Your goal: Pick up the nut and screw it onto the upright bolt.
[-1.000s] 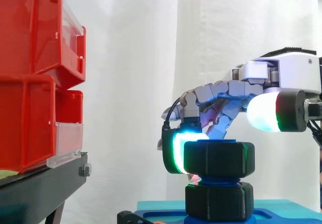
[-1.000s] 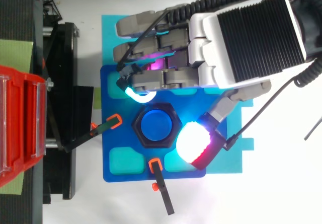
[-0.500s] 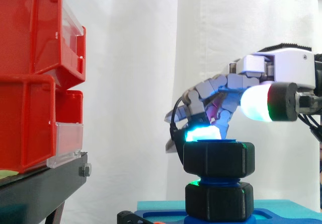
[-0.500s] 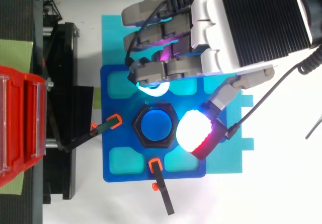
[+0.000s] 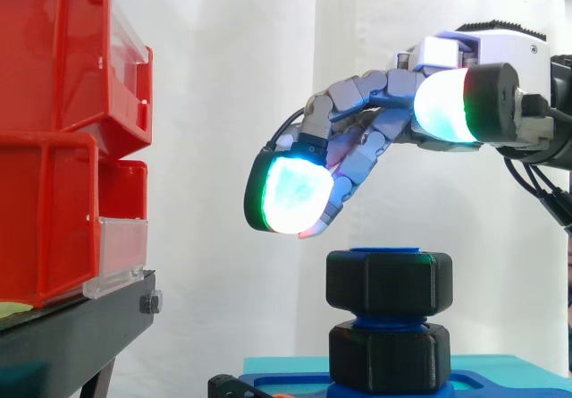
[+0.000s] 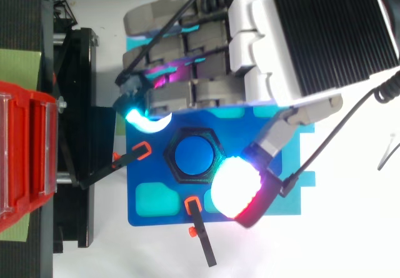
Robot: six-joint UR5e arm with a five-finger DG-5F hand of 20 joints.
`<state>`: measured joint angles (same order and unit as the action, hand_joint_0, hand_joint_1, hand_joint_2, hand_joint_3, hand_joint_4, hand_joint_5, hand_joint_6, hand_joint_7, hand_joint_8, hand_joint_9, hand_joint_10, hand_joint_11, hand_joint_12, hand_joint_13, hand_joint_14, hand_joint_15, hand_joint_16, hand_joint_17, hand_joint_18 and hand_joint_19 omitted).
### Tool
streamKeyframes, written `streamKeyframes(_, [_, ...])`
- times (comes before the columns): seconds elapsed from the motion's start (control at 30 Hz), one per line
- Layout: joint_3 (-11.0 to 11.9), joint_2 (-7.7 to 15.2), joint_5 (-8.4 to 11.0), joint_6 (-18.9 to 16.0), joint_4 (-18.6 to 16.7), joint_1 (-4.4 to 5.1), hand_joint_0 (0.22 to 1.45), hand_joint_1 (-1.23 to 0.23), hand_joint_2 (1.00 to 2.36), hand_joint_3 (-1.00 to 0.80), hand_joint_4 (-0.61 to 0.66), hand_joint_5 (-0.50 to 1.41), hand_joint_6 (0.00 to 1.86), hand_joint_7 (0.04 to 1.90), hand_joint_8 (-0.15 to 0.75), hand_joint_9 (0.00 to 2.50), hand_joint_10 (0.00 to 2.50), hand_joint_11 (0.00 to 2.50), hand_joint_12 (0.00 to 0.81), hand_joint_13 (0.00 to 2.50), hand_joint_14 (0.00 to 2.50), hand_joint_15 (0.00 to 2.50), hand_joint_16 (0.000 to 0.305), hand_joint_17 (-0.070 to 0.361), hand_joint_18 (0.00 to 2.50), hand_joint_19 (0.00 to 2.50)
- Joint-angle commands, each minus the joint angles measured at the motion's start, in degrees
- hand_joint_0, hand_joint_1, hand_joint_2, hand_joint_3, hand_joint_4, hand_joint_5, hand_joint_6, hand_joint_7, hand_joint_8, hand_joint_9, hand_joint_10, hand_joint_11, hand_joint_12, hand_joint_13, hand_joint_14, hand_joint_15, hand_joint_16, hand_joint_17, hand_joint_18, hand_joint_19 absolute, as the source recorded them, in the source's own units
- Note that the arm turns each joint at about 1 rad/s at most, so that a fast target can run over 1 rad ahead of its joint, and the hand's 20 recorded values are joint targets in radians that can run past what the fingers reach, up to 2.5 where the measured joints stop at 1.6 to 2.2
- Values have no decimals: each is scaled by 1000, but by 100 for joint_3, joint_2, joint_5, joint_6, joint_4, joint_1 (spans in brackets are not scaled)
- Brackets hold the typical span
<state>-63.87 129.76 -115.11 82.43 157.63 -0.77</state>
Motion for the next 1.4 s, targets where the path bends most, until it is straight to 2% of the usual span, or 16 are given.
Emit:
streamKeyframes(0.0, [-3,15,14,-78,-75,68,522,-152,1000,-500,225,-89,503,756,221,879,0,0,249,539,0,0,27,61,231,0])
streamKeyframes(0.03, [-3,15,14,-131,-110,112,521,-152,1000,-500,226,-89,503,753,220,876,0,0,250,534,0,0,27,61,229,0])
streamKeyframes(0.23, [-12,23,23,-148,-101,200,520,-145,1000,-500,229,-92,503,747,219,846,0,0,259,508,0,0,28,63,199,0])
streamKeyframes(0.57, [-73,32,41,-174,-145,252,520,-135,1000,-500,227,-90,503,745,222,812,0,0,269,487,0,0,29,65,177,0])
streamKeyframes(0.77, [-187,32,76,10,-180,252,518,-117,1000,-500,218,-93,502,743,217,741,0,0,280,428,0,0,30,68,116,0])
streamKeyframes(0.97, [-196,32,85,10,-154,244,517,-99,1000,-500,213,-96,502,741,217,704,0,0,288,385,0,0,31,70,70,0])
streamKeyframes(1.23, [-196,32,50,19,13,200,517,-94,1000,-500,234,-86,503,839,225,692,0,0,288,379,0,0,31,71,57,0])
streamKeyframes(1.37, [-293,32,50,1,4,200,518,-92,1000,-500,246,-80,504,891,229,692,0,0,288,378,0,0,31,70,59,0])
